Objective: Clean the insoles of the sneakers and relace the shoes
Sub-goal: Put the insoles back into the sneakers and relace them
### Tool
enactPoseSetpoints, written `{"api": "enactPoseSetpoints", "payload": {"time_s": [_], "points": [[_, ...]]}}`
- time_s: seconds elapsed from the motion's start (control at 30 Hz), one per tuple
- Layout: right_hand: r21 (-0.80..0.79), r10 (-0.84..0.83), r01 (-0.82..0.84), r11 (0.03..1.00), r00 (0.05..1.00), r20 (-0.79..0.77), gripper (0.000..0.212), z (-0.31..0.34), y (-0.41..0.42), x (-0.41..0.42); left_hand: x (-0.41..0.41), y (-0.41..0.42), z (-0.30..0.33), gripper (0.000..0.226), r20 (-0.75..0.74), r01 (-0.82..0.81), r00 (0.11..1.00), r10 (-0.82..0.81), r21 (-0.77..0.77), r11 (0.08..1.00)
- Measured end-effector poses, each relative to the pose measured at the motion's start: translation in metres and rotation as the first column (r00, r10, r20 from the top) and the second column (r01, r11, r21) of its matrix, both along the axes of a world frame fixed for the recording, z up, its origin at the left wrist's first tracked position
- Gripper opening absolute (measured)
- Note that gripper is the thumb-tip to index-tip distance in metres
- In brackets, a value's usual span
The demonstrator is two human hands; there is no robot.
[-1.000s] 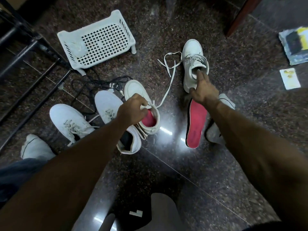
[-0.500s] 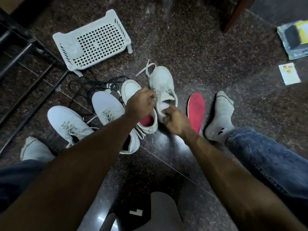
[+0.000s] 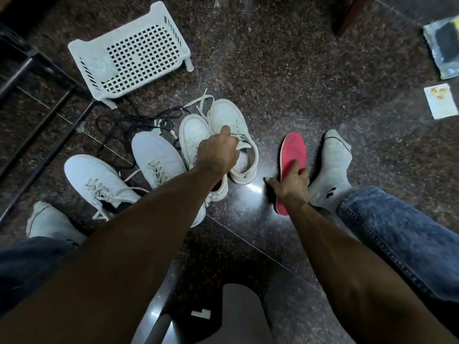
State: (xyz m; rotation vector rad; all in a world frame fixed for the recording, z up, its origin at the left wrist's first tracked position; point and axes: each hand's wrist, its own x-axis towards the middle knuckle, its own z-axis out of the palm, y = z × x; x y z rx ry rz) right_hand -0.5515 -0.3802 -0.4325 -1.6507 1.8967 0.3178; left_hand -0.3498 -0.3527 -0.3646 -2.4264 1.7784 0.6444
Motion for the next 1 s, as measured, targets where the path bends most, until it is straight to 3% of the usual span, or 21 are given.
{"api": "enactPoseSetpoints", "payload": {"time_s": [0.13, 0.27, 0.37, 0.47, 0.57, 0.67, 0.77, 0.9, 1.0], "points": [[-0.062, 0.029, -0.031, 0.998, 0.999, -0.046, 0.083, 0.001, -0.002, 0.003, 0.011, -0.004, 0.000, 0.031, -0.089, -0.011, 0.996, 0.012, 0.018, 1.000], [-0.063, -0.165, 0.189, 0.980, 0.947, 0.275, 0.091, 0.019, -0.011, 0.011, 0.019, -0.010, 0.000, 0.028, -0.156, -0.051, 0.986, 0.058, 0.048, 0.998], [-0.158, -0.042, 0.114, 0.981, 0.916, 0.399, 0.086, 0.049, -0.019, 0.016, 0.021, -0.012, -0.002, 0.023, -0.184, -0.069, 0.980, 0.078, 0.051, 0.996], [-0.204, 0.305, -0.251, 0.946, 0.904, 0.301, 0.083, 0.082, -0.026, 0.015, 0.020, -0.011, -0.002, 0.020, -0.217, -0.120, 0.968, 0.129, 0.056, 0.991], [-0.172, 0.591, -0.577, 0.798, 0.806, 0.040, 0.079, 0.109, -0.031, 0.008, 0.019, -0.009, -0.003, 0.020, -0.266, -0.183, 0.946, 0.187, 0.041, 0.982], [-0.186, 0.722, -0.730, 0.657, 0.681, -0.121, 0.074, 0.129, -0.023, -0.001, 0.017, -0.008, -0.002, 0.020, -0.279, -0.202, 0.937, 0.208, 0.049, 0.978], [-0.140, 0.804, -0.822, 0.552, 0.570, -0.173, 0.072, 0.141, -0.009, -0.002, 0.014, -0.008, 0.000, 0.018, -0.276, -0.231, 0.932, 0.233, 0.040, 0.972], [-0.036, 0.778, -0.789, 0.614, 0.612, -0.145, 0.065, 0.143, 0.006, 0.025, 0.016, -0.006, 0.000, 0.015, -0.308, -0.285, 0.908, 0.285, 0.045, 0.957], [0.049, 0.644, -0.643, 0.765, 0.759, -0.099, 0.061, 0.139, 0.006, 0.053, 0.016, -0.007, 0.003, 0.015, -0.335, -0.282, 0.898, 0.285, 0.060, 0.958]]}}
